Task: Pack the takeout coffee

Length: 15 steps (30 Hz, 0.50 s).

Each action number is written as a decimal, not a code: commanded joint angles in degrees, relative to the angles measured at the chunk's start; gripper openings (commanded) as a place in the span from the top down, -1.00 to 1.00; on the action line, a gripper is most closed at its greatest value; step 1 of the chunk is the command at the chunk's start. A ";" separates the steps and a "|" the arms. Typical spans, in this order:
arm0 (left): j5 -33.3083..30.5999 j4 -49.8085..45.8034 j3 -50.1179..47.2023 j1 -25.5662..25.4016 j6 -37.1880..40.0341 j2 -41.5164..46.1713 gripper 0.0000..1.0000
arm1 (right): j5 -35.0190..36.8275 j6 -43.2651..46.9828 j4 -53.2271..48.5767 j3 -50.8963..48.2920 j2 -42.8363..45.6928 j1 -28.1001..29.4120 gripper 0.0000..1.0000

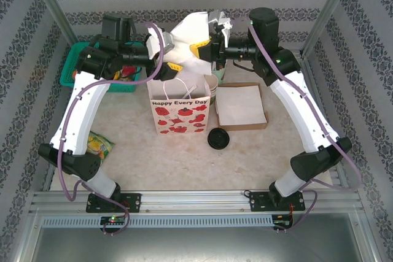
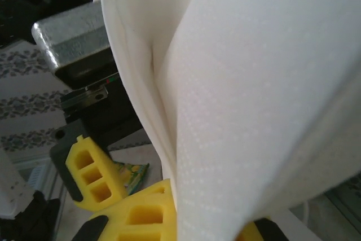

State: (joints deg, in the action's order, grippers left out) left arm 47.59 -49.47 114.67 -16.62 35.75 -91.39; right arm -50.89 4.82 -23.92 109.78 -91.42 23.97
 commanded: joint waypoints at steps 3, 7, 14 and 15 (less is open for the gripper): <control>-20.75 17.13 -13.06 0.68 -18.47 7.43 -0.93 | 12.28 -4.82 -1.65 -0.21 3.27 -2.32 1.00; -13.41 18.59 -21.57 0.62 -21.75 11.73 -0.94 | 8.05 -4.75 -1.90 -4.39 5.31 -2.43 1.00; -7.97 14.10 -27.90 0.49 -19.83 14.08 -0.72 | 3.16 -0.65 -6.54 -8.08 5.02 -1.35 1.00; -7.32 13.73 -28.80 0.51 -19.44 14.63 -0.70 | 2.59 0.22 -7.76 -7.99 4.40 -1.01 1.00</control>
State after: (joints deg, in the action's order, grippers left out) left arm 37.23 -35.46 87.77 -16.38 16.93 -78.50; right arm -45.08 2.39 -28.67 102.74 -86.52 22.02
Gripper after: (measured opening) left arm 0.855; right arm 0.073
